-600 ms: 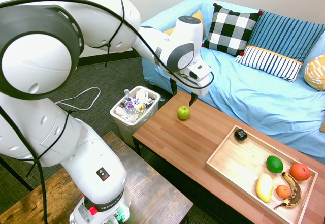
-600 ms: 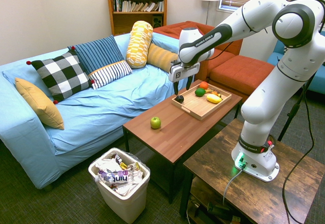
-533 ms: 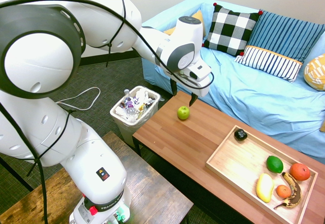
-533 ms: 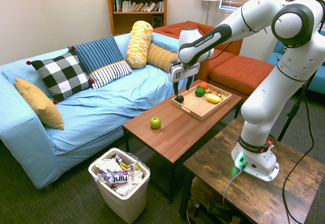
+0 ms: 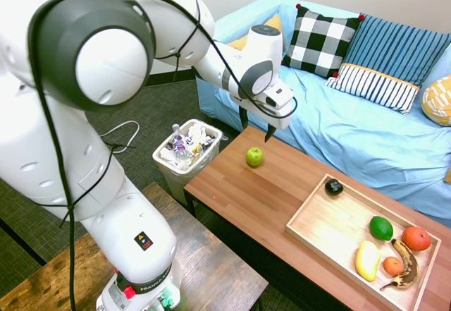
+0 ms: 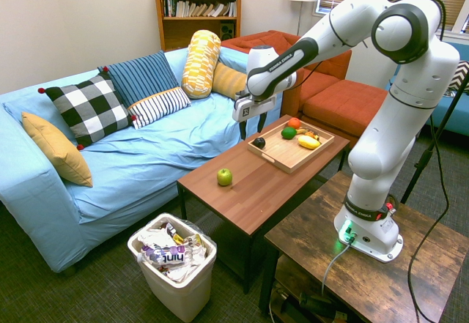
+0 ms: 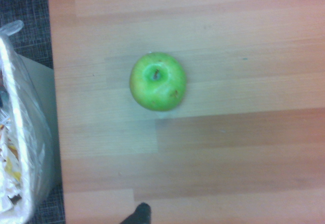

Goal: Put the apple in the tray

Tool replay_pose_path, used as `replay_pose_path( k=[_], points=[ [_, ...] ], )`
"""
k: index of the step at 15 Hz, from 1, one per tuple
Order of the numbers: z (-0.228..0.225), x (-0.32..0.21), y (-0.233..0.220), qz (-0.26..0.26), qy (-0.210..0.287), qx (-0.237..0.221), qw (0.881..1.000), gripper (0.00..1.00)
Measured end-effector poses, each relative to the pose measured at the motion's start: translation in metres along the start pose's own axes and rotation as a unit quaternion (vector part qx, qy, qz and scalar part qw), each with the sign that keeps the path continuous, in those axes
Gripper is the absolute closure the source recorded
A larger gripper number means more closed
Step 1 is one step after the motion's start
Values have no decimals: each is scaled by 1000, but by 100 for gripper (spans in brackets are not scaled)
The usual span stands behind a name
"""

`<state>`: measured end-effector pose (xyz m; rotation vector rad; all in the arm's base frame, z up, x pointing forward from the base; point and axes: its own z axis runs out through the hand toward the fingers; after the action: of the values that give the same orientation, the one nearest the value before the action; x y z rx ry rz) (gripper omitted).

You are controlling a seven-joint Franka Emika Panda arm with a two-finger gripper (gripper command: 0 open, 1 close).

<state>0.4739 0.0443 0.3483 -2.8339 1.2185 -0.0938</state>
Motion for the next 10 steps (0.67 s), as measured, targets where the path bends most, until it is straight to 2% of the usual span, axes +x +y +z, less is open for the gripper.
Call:
replay_pose_path(
  k=[5,10],
  points=[
    [75,-13,-56,15,-11,-12,1000,0],
    [131,-7,-87,47,-15,-37,998,0]
  ],
)
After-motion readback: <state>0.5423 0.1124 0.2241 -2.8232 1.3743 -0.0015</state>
